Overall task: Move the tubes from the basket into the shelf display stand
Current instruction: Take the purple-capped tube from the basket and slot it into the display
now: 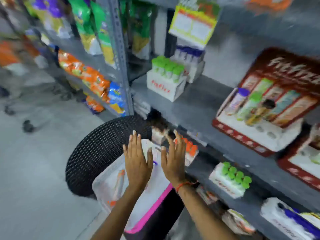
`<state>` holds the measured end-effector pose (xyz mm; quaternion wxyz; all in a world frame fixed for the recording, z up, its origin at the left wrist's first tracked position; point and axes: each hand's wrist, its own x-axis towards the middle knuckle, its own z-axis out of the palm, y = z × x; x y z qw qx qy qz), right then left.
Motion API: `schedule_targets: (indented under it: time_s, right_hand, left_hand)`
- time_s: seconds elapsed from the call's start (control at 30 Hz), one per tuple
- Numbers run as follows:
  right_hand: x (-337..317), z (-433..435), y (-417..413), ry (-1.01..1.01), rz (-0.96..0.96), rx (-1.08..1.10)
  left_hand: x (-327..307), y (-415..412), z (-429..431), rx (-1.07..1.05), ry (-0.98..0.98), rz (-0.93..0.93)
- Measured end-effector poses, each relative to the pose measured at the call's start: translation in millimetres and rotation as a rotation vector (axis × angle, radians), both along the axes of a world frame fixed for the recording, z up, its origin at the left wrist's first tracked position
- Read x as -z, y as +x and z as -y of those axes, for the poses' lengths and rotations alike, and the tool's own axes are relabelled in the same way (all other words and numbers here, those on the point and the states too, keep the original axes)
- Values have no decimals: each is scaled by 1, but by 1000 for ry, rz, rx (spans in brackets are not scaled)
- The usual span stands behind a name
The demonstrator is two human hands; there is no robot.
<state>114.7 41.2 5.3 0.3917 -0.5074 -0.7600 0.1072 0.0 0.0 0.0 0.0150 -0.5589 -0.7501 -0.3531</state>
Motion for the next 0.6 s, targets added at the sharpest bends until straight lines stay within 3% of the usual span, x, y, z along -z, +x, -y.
schedule_targets:
  time_s: [0.07, 0.23, 0.5, 0.6]
  right_hand:
    - [24, 5, -24, -72, -9, -41]
    - [98, 21, -58, -279, 214, -153]
    - [161, 26, -54, -806, 385, -59]
    - [166, 23, -55, -818, 380, 11]
  left_hand:
    - [26, -23, 15, -118, -79, 52]
    - [102, -66, 75, -300, -347, 77]
    - [171, -66, 134, -321, -697, 71]
    - [176, -65, 139, -312, -733, 34]
